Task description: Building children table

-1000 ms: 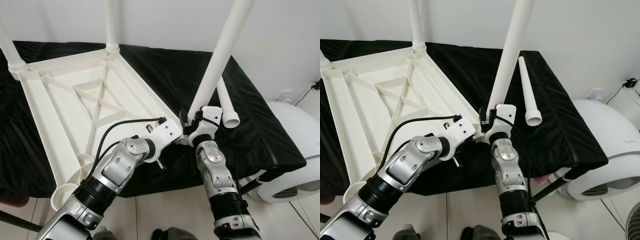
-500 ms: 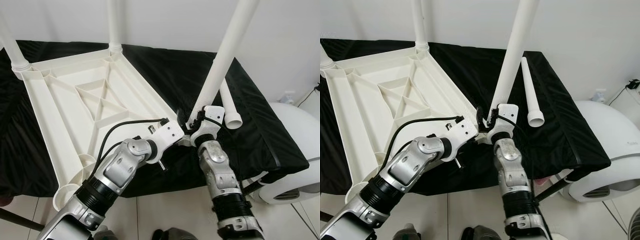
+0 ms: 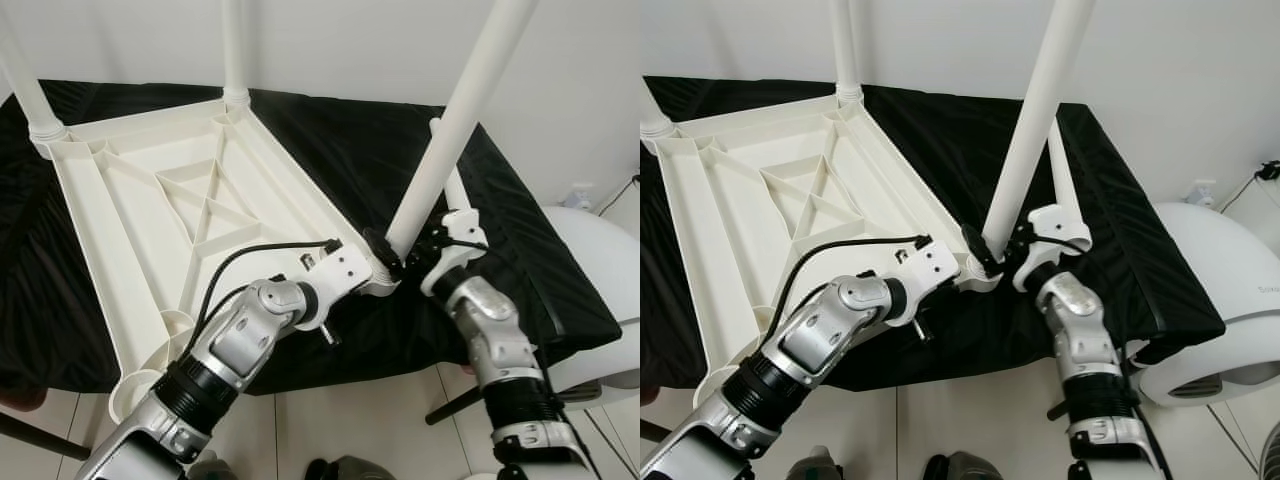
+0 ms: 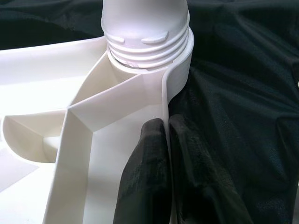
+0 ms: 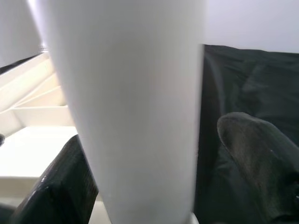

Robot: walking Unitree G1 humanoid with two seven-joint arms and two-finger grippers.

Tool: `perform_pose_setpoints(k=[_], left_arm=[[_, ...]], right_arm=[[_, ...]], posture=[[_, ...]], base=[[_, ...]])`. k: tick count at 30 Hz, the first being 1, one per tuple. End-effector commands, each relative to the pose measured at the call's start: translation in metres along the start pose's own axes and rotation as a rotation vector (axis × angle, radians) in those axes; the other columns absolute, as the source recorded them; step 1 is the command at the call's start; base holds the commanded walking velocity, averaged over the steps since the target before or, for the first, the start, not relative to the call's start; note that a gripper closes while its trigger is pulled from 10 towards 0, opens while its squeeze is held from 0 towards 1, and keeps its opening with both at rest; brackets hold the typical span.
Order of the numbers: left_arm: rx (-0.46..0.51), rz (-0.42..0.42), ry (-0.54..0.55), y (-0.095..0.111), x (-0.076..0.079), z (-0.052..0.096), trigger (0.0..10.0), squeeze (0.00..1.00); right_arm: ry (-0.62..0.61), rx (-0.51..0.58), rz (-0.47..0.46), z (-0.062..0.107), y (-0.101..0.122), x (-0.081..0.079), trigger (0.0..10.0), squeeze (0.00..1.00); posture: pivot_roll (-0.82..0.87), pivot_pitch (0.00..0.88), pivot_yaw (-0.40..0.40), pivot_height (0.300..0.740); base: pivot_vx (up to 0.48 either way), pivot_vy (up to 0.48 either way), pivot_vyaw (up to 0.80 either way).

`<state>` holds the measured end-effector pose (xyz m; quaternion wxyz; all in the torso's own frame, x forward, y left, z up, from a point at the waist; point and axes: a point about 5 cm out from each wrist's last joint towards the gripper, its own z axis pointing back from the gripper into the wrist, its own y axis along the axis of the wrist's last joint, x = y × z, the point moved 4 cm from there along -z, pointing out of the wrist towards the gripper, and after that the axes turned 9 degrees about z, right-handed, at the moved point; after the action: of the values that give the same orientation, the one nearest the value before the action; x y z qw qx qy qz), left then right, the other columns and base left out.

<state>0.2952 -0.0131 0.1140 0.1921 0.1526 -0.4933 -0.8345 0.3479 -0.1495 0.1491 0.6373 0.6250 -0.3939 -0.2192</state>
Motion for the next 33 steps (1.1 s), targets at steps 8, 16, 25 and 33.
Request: perform_pose_setpoints(k=[8,16,25,33], left_arm=[[0.051,-0.034,-0.052,0.016,0.009,0.0,10.0,0.0],[0.052,-0.04,-0.054,0.017,0.009,0.001,10.0,0.0],[0.055,-0.036,-0.057,0.017,0.011,0.0,10.0,0.0],[0.055,-0.036,-0.061,0.017,0.012,-0.001,10.0,0.0]], right_arm=[[0.176,-0.035,0.033,0.006,-0.004,0.006,10.0,0.0],[0.219,-0.064,0.051,0.004,-0.008,0.016,10.0,0.0],[0.291,-0.071,0.061,0.004,-0.011,0.014,0.0,0.0],[0.323,-0.067,0.053,0.009,-0.013,0.01,1.6,0.0]], posture=[[0.04,0.0,-0.101,0.74],[0.05,0.0,-0.096,0.74],[0.04,0.0,-0.101,0.74],[0.04,0.0,-0.101,0.74]], base=[[0.0,0.0,0.0],[0.0,0.0,0.0],[0.0,0.0,0.0],[0.0,0.0,0.0]])
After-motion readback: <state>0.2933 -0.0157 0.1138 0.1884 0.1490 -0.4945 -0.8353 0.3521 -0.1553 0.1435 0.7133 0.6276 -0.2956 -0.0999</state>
